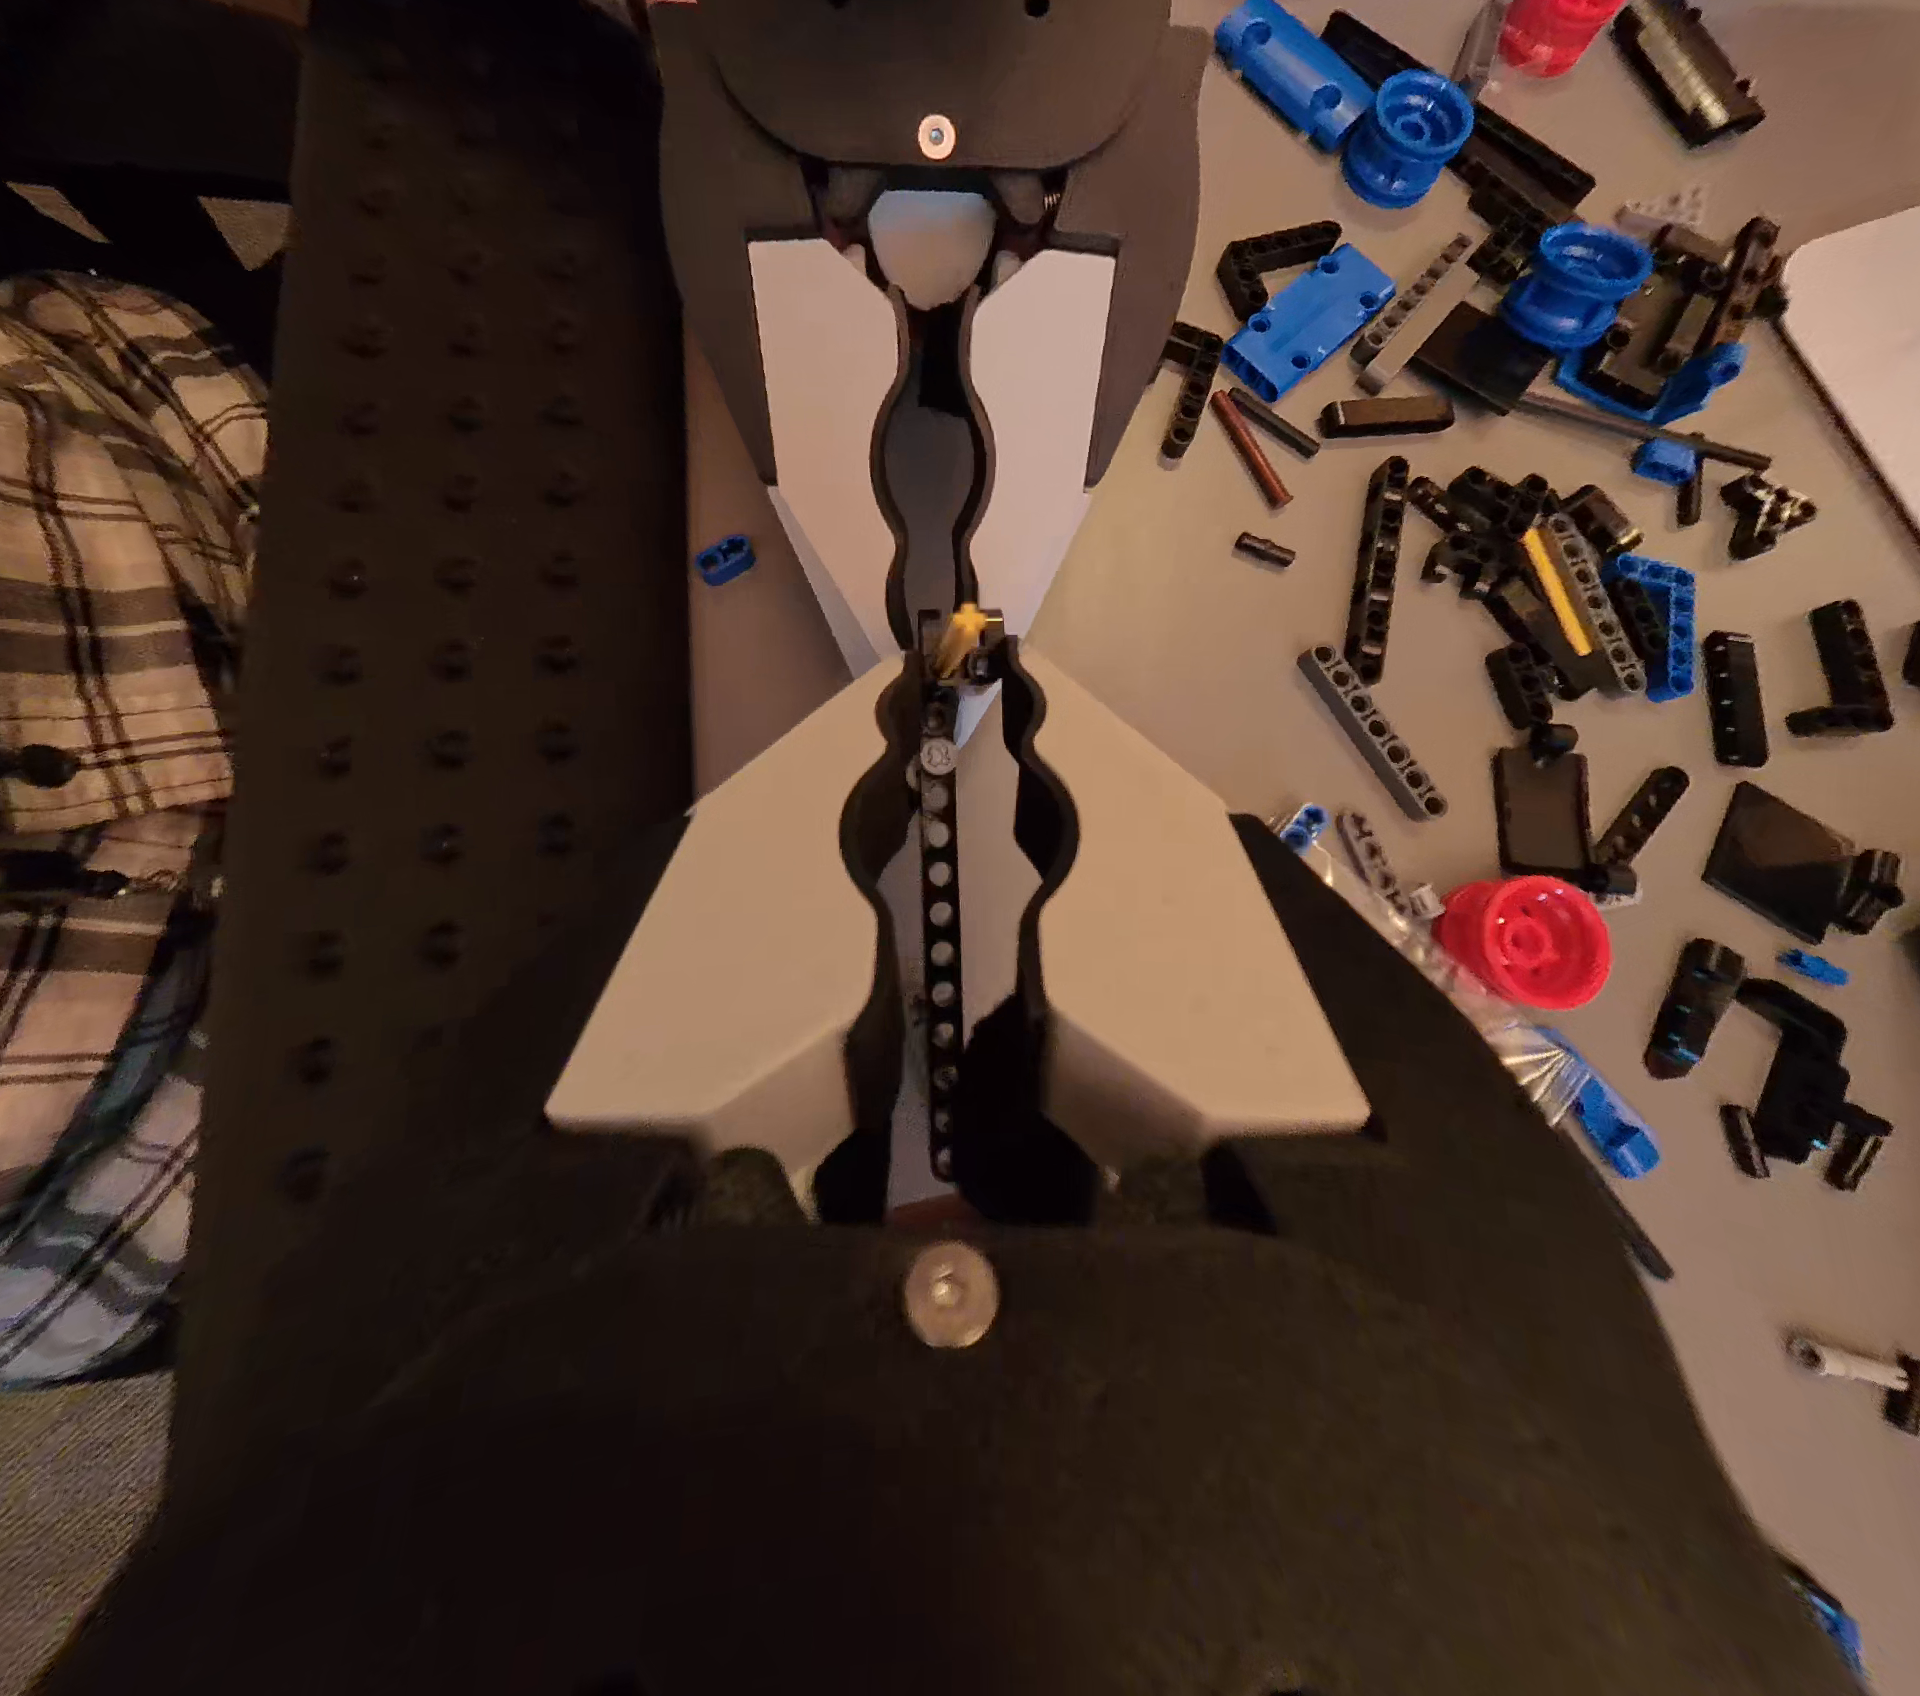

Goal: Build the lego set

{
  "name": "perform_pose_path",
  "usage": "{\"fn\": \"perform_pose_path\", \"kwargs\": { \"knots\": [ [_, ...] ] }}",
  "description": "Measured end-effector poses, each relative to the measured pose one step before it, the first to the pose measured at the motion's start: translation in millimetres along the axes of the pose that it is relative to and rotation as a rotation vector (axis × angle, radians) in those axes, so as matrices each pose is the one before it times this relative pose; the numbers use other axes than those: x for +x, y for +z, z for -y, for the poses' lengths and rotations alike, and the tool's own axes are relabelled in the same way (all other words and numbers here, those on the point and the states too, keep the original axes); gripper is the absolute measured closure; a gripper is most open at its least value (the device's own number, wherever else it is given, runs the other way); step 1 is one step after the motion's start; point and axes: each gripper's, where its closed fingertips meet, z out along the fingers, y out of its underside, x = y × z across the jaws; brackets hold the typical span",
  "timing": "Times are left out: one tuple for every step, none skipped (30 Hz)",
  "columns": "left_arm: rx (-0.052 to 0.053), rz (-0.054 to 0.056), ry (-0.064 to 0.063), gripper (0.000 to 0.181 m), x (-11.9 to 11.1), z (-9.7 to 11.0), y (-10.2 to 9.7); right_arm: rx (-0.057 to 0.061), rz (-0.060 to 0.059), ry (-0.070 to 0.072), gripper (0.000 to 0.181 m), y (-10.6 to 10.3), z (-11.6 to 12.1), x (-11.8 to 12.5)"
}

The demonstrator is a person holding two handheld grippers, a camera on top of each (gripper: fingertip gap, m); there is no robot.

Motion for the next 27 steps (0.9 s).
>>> {"fn": "perform_pose_path", "kwargs": {
  "knots": [
    [0.0005, -0.0077, 0.0091, 0.176, 2.0, 1.21, 0.21, -0.013, 0.0121, 0.0108, 0.165, -1.65, -0.1, -1.3],
    [0.0068, -0.0353, -0.0182, 0.176, 4.96, 2.1, 0.36, -0.0073, 0.0084, 0.0053, 0.155, -1.4, 1.35, -1.76],
    [0.0099, -0.0282, -0.0234, 0.176, 3.08, 1.96, 0.19, -0.0004, -0.0019, -0.007, 0.151, -1.24, 1.97, -1.42],
    [0.0082, -0.0119, -0.0131, 0.176, 0.36, 1.45, -0.65, -0.0133, -0.0068, -0.0094, 0.145, -0.68, -0.73, -0.55],
    [0.014, -0.0209, -0.0263, 0.176, 0.82, 2.24, -1.73, -0.0188, -0.0163, -0.002, 0.132, -0.55, -2.86, 1.45],
    [0.0355, -0.0194, -0.0339, 0.176, 0.01, 4.91, -2.8, -0.0059, -0.022, 0.0033, 0.125, -1.08, -2.0, 2.27],
    [0.0348, -0.0182, -0.0356, 0.176, 0.01, 4.75, -3.42, -0.0062, -0.0214, -0.0158, 0.127, -0.65, -2.52, -0.12],
    [0.0293, -0.0243, -0.0332, 0.176, 1.15, 3.99, -3.39, -0.022, -0.0394, -0.0408, 0.13, 0.01, -4.19, 0.0],
    [0.0267, -0.0284, -0.0396, 0.176, 1.42, 3.3, -2.56, -0.0299, -0.0607, -0.0551, 0.133, 0.33, -4.09, 1.63],
    [0.0219, -0.0393, -0.0462, 0.176, 2.71, 2.1, -1.53, -0.0183, -0.0404, -0.0394, 0.133, 0.48, -1.93, -1.35],
    [0.0138, -0.0338, -0.0378, 0.176, 2.27, 0.8, -0.55, -0.002, -0.0268, -0.0127, 0.135, 0.96, 1.47, -1.89],
    [0.0105, -0.0101, -0.0177, 0.176, -0.19, 0.95, -0.13, 0.0007, -0.0185, -0.0124, 0.14, 1.33, 1.84, -1.88],
    [0.0084, -0.0098, -0.0104, 0.176, 0.17, 1.66, -0.67, 0.0033, -0.0009, -0.0118, 0.15, 0.92, 1.09, -2.96],
    [0.0008, -0.016, -0.0108, 0.176, 0.93, -0.01, -0.67, 0.0113, 0.0081, 0.0196, 0.152, 0.44, 0.98, -1.01],
    [0.0093, -0.0196, -0.0135, 0.176, 1.25, 0.16, -0.26, 0.0246, 0.0292, 0.0455, 0.155, -0.49, 1.67, -1.09],
    [0.0203, -0.0104, -0.0063, 0.175, 0.95, 1.9, -0.45, 0.0353, 0.0387, 0.0558, 0.162, -1.74, 2.11, -0.43],
    [0.0157, -0.0014, 0.0039, 0.174, 1.08, 2.45, -0.78, 0.0365, 0.0391, 0.0425, 0.167, -2.37, 2.24, -0.87],
    [0.0025, -0.0054, 0.0129, 0.171, 2.88, 1.23, -0.21, 0.0326, 0.0267, 0.0325, 0.173, -2.17, 1.97, 0.37],
    [-0.0073, 0.0146, 0.0213, 0.171, 0.05, -0.24, 0.45, 0.0242, 0.0335, 0.0321, 0.174, -1.08, 0.56, -0.45],
    [-0.0186, 0.0328, 0.0343, 0.172, -2.16, -2.73, 1.08, 0.0145, 0.0365, 0.0353, 0.175, 0.09, -1.29, -0.23],
    [-0.0231, 0.0279, 0.0439, 0.168, -0.96, -3.69, 0.95, 0.0126, 0.0397, 0.036, 0.175, 0.82, -2.39, -0.09],
    [-0.0129, 0.0207, 0.0337, 0.161, 0.14, -1.78, 0.11, 0.0126, 0.0292, 0.0363, 0.175, 1.08, -2.42, 1.72],
    [-0.0135, 0.0509, 0.0408, 0.162, -4.91, -1.54, -1.01, 0.0134, 0.0343, 0.0324, 0.175, 0.6, -1.53, 0.16],
    [-0.0194, 0.048, 0.0557, 0.156, -4.27, -2.82, -1.37, 0.0082, 0.0534, 0.0308, 0.175, 0.25, -1.13, -3.2],
    [-0.0131, 0.0383, 0.0541, 0.149, -3.24, -2.19, -1.76, 0.0067, 0.0338, 0.0244, 0.175, 0.35, -0.11, -0.4],
    [-0.004, 0.0651, 0.0496, 0.147, -7.3, -0.03, -2.69, 0.0007, 0.019, 0.0211, 0.175, 0.45, -0.41, 2.14],
    [-0.0088, 0.0564, 0.0692, 0.142, -4.44, 0.42, -2.37, -0.0051, 0.0439, 0.0252, 0.175, 1.05, -1.16, -1.31]
  ]
}}
